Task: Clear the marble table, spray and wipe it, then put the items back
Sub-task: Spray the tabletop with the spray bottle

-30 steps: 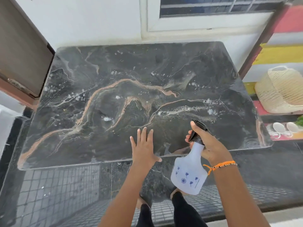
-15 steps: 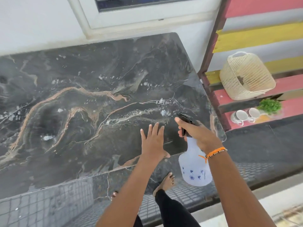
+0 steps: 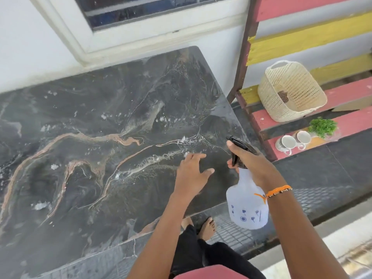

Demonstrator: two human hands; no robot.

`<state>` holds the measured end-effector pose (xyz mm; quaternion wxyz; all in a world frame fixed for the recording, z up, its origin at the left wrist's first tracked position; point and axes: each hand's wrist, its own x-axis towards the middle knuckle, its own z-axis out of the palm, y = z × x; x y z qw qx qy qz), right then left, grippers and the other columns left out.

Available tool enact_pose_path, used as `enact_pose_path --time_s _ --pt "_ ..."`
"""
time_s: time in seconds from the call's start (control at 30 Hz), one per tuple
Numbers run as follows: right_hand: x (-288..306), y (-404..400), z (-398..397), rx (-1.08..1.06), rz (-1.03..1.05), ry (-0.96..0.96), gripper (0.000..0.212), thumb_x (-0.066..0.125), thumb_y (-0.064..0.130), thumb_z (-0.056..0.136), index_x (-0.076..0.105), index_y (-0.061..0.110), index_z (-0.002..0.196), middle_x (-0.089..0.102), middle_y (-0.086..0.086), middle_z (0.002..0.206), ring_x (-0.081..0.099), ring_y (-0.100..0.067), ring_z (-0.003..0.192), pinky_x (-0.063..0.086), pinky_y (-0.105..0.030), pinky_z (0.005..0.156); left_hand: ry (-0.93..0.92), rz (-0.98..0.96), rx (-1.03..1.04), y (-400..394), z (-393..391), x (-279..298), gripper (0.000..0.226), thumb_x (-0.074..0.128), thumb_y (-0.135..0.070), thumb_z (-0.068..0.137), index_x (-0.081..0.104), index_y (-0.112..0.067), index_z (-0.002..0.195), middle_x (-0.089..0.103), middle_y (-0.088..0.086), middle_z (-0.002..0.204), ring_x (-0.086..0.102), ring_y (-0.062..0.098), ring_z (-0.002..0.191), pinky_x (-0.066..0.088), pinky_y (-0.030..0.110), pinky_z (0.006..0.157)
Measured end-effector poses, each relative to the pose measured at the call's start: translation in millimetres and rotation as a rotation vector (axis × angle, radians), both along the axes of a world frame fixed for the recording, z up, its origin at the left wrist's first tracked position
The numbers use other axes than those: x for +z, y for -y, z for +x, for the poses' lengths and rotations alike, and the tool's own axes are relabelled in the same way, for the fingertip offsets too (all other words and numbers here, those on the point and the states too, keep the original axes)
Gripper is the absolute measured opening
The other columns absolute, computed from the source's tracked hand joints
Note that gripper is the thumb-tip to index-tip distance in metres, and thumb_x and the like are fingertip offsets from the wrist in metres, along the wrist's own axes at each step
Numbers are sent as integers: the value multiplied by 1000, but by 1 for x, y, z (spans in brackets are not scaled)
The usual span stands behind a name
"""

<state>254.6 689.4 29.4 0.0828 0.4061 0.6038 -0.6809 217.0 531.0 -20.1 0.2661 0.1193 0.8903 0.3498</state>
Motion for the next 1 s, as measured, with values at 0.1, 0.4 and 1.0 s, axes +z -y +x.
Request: enact_pose_path --time_s 0.1,0.4,1.0 --pt "14 -22 -11 -23 84 -59 26 67 40 83 63 15 91 64 -8 64 62 -15 58 50 -19 55 0 143 -44 -28 -16 10 37 60 -30 88 54 -25 123 51 -7 125 52 8 109 39 22 90" --pt "21 -132 -40 -311 372 -321 26 65 36 87 66 11 89 58 1 67 53 -11 64 46 -24 63 -37 281 -183 -129 -58 25 24 58 -25 90 57 -27 114 55 -14 113 55 1 93 36 6 71" --pt "-66 -400 -154 -225 970 -322 45 57 41 90 44 12 59 46 -4 52 48 -8 60 26 -29 73 168 219 -51 -367 -122 -18 17 58 -21 90 60 -27 106 58 -10 110 57 0 95 38 -5 69"
